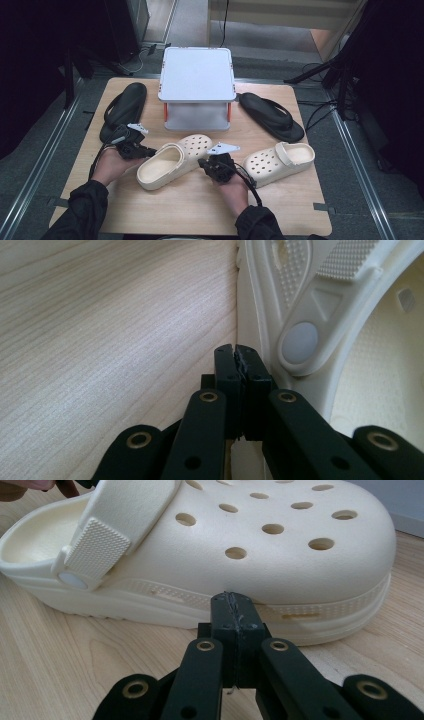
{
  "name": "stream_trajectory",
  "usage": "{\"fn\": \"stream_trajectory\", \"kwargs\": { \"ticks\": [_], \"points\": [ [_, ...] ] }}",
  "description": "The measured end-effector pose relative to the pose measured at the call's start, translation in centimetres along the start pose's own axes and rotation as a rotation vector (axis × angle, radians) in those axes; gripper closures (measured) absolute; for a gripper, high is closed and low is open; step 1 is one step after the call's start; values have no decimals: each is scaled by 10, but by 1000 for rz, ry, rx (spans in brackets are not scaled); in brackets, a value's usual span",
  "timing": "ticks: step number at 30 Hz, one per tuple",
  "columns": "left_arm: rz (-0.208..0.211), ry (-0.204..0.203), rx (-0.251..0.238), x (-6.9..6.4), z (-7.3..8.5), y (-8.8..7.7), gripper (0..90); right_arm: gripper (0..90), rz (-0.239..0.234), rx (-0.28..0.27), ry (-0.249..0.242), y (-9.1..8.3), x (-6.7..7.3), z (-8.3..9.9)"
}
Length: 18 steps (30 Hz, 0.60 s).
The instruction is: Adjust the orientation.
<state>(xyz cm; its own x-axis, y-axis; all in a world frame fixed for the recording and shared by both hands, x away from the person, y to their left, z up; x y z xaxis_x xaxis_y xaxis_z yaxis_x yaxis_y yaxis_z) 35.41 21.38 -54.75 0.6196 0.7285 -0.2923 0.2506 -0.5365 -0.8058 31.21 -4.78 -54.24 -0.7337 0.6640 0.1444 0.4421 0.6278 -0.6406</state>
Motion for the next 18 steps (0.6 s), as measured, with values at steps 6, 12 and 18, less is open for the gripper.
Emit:
{"fn": "stream_trajectory", "kwargs": {
  "ticks": [6,12,18],
  "points": [
    [-4,10,1,-5,4,-1,893,900,1,-1,12,2,-4,-2],
    [-1,13,5,-14,11,-2,887,900,-12,-1,21,4,-9,-6],
    [9,11,1,-26,17,-2,886,900,-16,-7,15,6,-12,-10]
  ]
}}
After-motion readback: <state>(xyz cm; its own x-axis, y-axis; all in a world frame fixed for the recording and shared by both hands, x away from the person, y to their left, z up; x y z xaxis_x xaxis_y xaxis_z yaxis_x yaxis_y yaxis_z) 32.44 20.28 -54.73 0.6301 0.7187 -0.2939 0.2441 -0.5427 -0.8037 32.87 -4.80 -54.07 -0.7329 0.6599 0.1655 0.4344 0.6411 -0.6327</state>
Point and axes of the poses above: each handheld gripper's, and its own axes: y roughly forward along the jaws, z roughly out of its underside, x roughly to its left, the point moved 4 cm from there along y, roughly forward along the jaws, and after that the axes turned 3 degrees about -y, right-handed, at the moved point
